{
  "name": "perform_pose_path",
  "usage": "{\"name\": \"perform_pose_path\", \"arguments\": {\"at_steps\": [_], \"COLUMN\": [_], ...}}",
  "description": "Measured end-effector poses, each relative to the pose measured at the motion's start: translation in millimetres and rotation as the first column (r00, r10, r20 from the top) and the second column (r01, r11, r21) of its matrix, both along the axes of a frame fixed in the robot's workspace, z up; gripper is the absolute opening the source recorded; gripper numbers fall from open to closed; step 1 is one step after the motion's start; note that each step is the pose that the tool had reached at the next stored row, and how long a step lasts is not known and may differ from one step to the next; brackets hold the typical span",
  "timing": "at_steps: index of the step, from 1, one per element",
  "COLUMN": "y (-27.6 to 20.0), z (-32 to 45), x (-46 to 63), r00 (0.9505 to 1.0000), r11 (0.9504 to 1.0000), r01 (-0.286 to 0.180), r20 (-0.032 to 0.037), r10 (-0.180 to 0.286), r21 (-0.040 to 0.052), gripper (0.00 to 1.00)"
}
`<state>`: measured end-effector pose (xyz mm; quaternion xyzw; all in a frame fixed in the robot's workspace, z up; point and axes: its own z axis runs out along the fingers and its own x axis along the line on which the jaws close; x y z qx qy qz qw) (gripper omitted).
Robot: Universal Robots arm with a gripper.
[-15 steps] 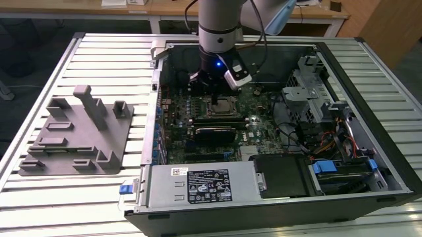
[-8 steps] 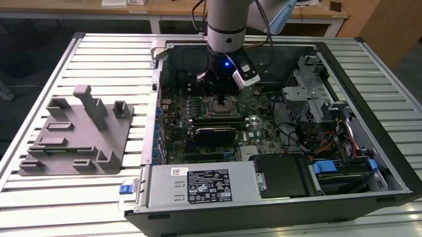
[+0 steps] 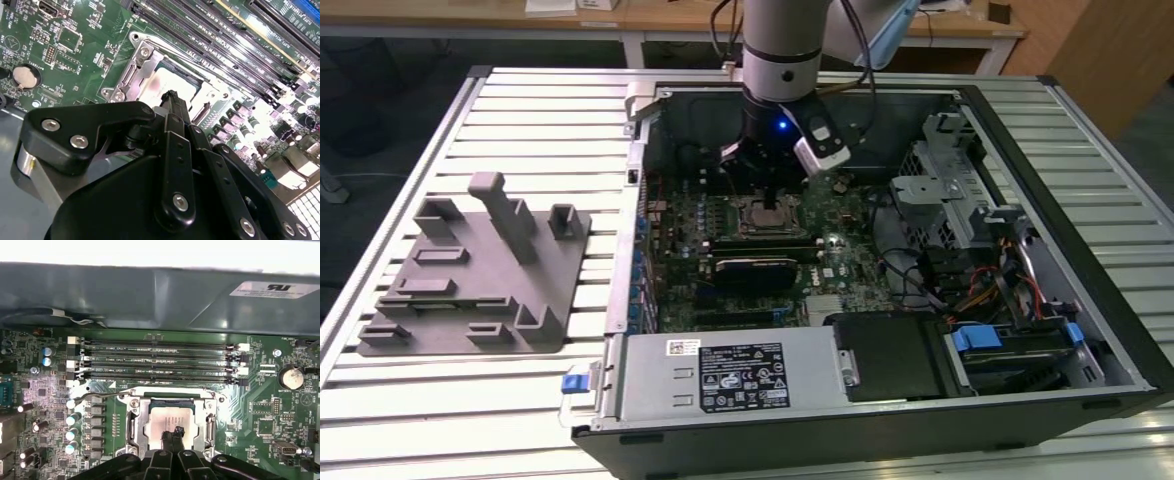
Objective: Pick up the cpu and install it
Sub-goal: 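Close the cpu cover, then install the first cpu locking lever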
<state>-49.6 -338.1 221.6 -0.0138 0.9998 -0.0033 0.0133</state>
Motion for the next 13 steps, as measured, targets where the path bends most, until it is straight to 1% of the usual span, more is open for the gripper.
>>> {"name": "perform_pose_path", "arguments": {"at_steps": [13], "y": [0.0], "z": [1.4], "x": [0.0], "r00": [1.0000], "r11": [1.0000], "r01": [0.000], "r20": [0.0000], "r10": [0.000], "r21": [0.0000], "gripper": [0.11]}}
